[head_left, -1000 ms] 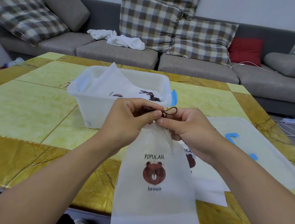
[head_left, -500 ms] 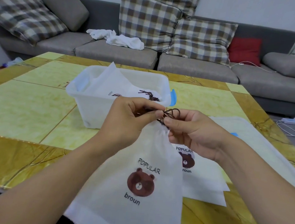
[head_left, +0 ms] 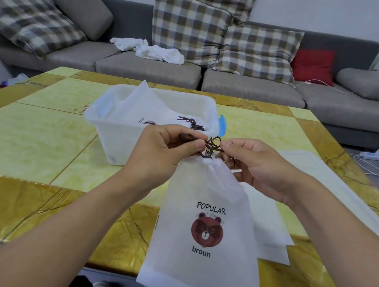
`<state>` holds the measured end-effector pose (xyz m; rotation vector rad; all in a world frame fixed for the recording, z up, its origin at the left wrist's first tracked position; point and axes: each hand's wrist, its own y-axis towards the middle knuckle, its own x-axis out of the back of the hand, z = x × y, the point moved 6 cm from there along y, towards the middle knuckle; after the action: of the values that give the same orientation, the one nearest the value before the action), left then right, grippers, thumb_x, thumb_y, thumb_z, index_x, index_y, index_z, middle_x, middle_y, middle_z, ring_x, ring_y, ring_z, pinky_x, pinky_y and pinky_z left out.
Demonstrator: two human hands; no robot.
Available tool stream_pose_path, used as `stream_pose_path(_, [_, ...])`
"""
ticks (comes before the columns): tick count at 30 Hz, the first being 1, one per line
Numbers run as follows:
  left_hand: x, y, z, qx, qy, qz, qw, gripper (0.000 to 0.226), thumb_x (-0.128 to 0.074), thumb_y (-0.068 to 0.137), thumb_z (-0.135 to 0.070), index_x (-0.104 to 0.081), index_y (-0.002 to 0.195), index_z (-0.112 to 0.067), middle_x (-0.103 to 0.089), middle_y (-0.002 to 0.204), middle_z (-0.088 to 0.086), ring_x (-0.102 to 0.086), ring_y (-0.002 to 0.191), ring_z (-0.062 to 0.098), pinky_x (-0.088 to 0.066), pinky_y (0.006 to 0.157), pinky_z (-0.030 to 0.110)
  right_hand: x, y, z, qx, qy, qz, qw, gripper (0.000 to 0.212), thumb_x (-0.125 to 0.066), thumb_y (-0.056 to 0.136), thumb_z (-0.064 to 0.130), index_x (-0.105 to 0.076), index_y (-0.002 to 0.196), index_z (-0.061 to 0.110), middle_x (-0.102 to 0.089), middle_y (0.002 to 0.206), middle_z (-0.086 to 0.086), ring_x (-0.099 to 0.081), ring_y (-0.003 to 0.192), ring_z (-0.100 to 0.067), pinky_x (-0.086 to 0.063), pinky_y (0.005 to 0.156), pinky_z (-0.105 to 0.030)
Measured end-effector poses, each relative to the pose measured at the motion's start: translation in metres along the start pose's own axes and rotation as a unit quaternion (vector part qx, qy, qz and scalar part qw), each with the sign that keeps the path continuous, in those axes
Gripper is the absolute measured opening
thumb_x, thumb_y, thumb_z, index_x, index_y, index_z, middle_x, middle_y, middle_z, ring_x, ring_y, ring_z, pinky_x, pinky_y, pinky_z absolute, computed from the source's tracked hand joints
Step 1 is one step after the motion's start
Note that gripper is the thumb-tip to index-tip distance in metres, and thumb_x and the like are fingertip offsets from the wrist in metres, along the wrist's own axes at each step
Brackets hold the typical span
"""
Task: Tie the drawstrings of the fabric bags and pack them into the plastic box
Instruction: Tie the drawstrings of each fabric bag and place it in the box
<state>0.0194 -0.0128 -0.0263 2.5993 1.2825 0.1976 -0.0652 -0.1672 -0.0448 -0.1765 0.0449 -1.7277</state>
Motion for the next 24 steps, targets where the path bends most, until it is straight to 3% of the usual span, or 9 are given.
stream_pose_path(3, [0.000,-0.001,0.000,-0.001,0.010,0.005,1.000,0.016,-0.071,0.085,0.002,-0.078,0.087,-0.013,-0.075,0.075,-0.001,-0.071,0.072,0.009,-0.055,0.071,0.017,0.001,-0.003,-0.009,-0.041,-0.038,0.031,0.998,0.014,-0.062,0.097,0.021,-0.069,0.100,0.010,-0.070,0.091,-0.002,-0.062,0.079,-0.017,-0.051,0.068,-0.025])
stream_pose_path(5, [-0.001,-0.001,0.001,-0.001,0.024,0.014,1.000,0.016,-0.072,0.086,0.001,-0.078,0.088,-0.013,-0.076,0.076,-0.001,-0.070,0.072,0.009,-0.054,0.071,0.017,0.000,-0.003,-0.011,-0.036,-0.036,0.036,0.998,0.028,-0.067,0.094,0.017,-0.066,0.122,0.015,-0.072,0.114,-0.007,-0.065,0.096,-0.018,-0.052,0.074,-0.026])
stream_pose_path(7, [-0.002,-0.001,0.002,0.001,0.029,0.019,0.999,0.013,-0.072,0.086,0.001,-0.078,0.091,-0.010,-0.078,0.078,0.000,-0.071,0.073,0.009,-0.054,0.071,0.017,-0.001,-0.001,-0.005,-0.007,0.009,0.028,1.000,0.047,-0.074,0.088,0.015,-0.062,0.132,0.020,-0.069,0.123,-0.008,-0.065,0.105,-0.018,-0.053,0.077,-0.026])
stream_pose_path(10, [-0.002,-0.001,0.003,0.001,0.032,0.024,0.999,0.014,-0.073,0.085,0.001,-0.078,0.091,-0.011,-0.078,0.079,0.001,-0.072,0.074,0.010,-0.056,0.074,0.019,0.002,0.002,0.005,0.041,0.038,-0.016,0.998,0.037,-0.078,0.079,0.015,-0.071,0.115,0.011,-0.070,0.104,-0.007,-0.064,0.092,-0.019,-0.052,0.081,-0.030])
stream_pose_path(14, [-0.003,-0.001,0.007,0.010,0.054,0.025,0.998,0.015,-0.075,0.085,-0.002,-0.079,0.088,-0.016,-0.076,0.080,0.007,-0.070,0.075,0.012,-0.059,0.080,0.025,0.003,-0.001,0.015,0.077,0.044,-0.066,0.994,0.010,-0.072,0.081,0.012,-0.070,0.088,0.005,-0.066,0.076,-0.004,-0.057,0.064,-0.013,-0.050,0.065,-0.022])
stream_pose_path(17, [-0.003,-0.001,0.010,0.020,0.060,0.010,0.998,0.010,-0.075,0.086,-0.005,-0.079,0.089,-0.014,-0.075,0.087,0.018,-0.069,0.075,0.013,-0.060,0.075,0.024,-0.004,-0.006,0.023,0.070,0.040,-0.069,0.994,0.012,-0.071,0.083,0.014,-0.068,0.081,0.004,-0.060,0.065,-0.004,-0.053,0.056,-0.013,-0.048,0.053,-0.019])
stream_pose_path(20, [-0.004,-0.002,0.012,0.050,0.040,0.005,0.998,0.007,-0.072,0.089,-0.008,-0.078,0.091,-0.009,-0.075,0.080,0.010,-0.068,0.068,0.009,-0.049,0.061,0.014,-0.011,-0.008,0.025,0.071,0.037,-0.064,0.995,0.010,-0.073,0.084,0.010,-0.069,0.080,0.002,-0.064,0.067,-0.007,-0.057,0.055,-0.013,-0.049,0.051,-0.018])
stream_pose_path(24, [-0.005,-0.001,0.018,0.101,-0.031,0.019,0.994,0.013,-0.068,0.092,-0.010,-0.078,0.085,-0.012,-0.076,0.078,0.008,-0.067,0.071,0.016,-0.051,0.071,0.029,-0.016,-0.009,0.024,0.071,0.061,-0.072,0.993,0.018,-0.075,0.074,-0.002,-0.073,0.092,-0.003,-0.073,0.081,-0.021,-0.071,0.065,-0.020,-0.058,0.063,-0.021])
